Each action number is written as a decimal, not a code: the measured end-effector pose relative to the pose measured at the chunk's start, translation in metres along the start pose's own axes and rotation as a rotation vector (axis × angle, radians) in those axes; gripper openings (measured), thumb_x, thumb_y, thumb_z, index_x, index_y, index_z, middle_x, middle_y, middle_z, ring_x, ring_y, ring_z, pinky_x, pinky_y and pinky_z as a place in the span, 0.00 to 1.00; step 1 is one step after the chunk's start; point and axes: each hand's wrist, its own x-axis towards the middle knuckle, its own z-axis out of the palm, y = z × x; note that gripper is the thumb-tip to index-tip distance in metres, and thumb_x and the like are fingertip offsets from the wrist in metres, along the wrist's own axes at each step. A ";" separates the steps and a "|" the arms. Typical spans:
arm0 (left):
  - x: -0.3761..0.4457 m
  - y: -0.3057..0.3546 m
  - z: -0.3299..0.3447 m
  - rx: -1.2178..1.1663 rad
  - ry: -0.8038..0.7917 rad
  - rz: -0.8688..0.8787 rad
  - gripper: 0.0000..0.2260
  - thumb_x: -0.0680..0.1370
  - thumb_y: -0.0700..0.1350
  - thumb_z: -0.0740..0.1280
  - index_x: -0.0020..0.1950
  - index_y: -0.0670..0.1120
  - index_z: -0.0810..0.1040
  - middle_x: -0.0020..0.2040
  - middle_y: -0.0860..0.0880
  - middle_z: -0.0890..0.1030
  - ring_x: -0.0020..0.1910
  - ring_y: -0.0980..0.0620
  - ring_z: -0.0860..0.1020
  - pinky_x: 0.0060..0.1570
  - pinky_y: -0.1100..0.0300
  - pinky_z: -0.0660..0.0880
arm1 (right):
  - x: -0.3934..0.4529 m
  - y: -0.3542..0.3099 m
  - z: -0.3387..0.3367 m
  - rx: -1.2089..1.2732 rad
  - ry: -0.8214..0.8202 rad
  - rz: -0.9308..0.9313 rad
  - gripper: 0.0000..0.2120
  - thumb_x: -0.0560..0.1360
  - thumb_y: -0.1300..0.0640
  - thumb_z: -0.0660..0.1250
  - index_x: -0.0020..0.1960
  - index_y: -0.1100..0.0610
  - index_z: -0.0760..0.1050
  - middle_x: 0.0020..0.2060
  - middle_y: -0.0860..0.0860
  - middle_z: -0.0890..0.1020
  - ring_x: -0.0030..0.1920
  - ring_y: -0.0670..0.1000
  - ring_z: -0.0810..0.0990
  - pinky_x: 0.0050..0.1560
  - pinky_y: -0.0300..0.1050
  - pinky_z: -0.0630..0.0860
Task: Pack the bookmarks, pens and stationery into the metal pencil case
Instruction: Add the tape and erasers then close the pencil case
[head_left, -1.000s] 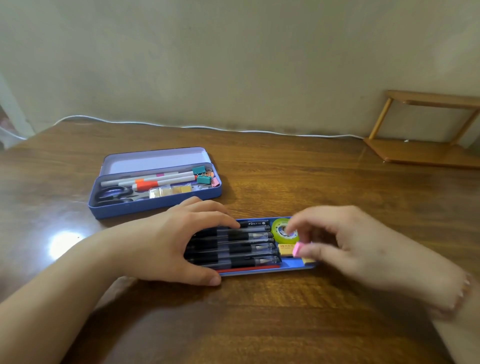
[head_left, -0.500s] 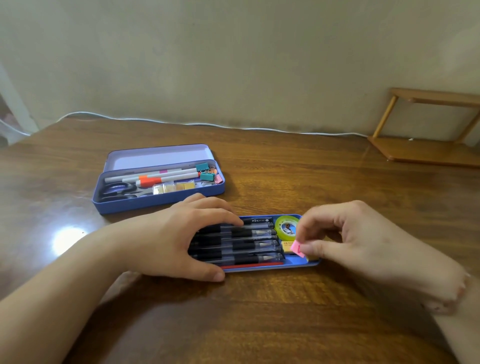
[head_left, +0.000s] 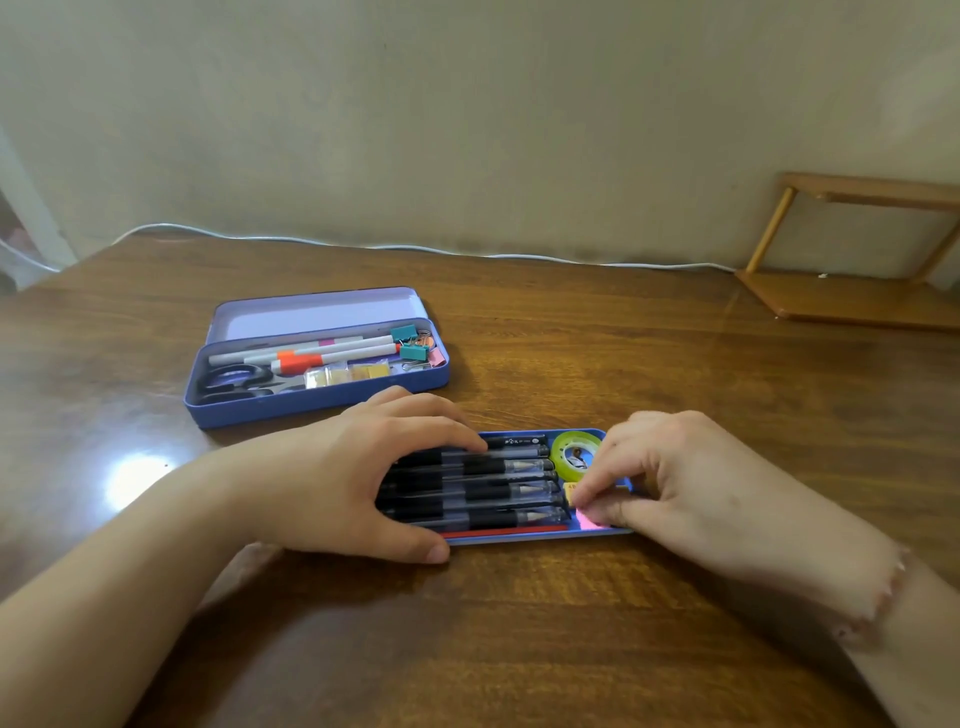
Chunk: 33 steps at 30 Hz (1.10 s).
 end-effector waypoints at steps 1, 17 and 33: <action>0.000 0.000 0.000 0.001 0.004 0.002 0.33 0.68 0.69 0.70 0.71 0.65 0.65 0.68 0.68 0.64 0.71 0.62 0.62 0.70 0.60 0.67 | 0.000 0.000 0.000 -0.017 0.011 0.011 0.06 0.69 0.50 0.75 0.46 0.43 0.83 0.38 0.38 0.80 0.45 0.39 0.76 0.45 0.39 0.71; 0.000 0.003 -0.005 0.025 -0.010 -0.024 0.35 0.68 0.71 0.68 0.72 0.64 0.63 0.70 0.67 0.64 0.71 0.64 0.61 0.71 0.60 0.65 | 0.004 -0.004 0.004 0.023 -0.194 0.089 0.52 0.60 0.31 0.73 0.69 0.25 0.38 0.61 0.16 0.41 0.67 0.26 0.34 0.74 0.46 0.47; -0.039 -0.085 -0.052 -0.191 0.218 -0.648 0.48 0.68 0.53 0.79 0.78 0.60 0.51 0.69 0.55 0.71 0.69 0.51 0.69 0.66 0.60 0.65 | 0.014 -0.011 0.009 0.115 -0.056 0.050 0.52 0.57 0.29 0.74 0.67 0.23 0.41 0.62 0.27 0.67 0.65 0.34 0.65 0.67 0.35 0.61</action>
